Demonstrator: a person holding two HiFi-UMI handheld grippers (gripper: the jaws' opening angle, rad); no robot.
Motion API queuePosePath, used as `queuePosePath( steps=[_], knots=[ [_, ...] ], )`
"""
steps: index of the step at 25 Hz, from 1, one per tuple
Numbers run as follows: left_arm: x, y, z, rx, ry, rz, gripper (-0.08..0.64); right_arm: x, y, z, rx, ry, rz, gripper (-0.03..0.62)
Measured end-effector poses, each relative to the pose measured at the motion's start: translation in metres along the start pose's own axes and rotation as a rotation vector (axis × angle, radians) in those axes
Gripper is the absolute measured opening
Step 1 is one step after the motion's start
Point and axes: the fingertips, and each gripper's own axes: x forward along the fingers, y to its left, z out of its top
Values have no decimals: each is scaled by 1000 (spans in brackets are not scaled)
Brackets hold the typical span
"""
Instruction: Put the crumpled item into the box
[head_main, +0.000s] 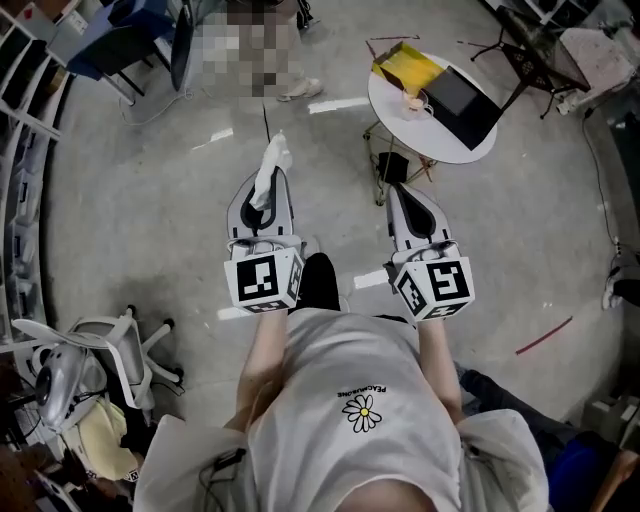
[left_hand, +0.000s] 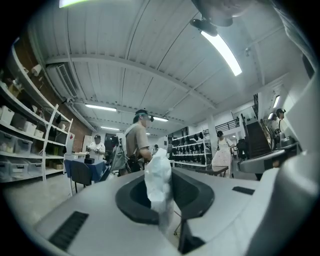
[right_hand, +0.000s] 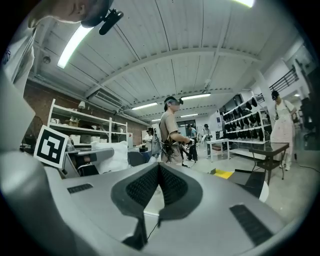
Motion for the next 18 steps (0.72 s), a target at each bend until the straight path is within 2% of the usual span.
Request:
queuePosePath(
  steps=[6,18],
  knots=[
    [72,18,-2,-11,-29,-21,48,48,-34,6,-18,-13,-31,3],
    [291,56,17,-10,-69,-212,48,222,-123,48,-7,-30,-179,2]
  ],
)
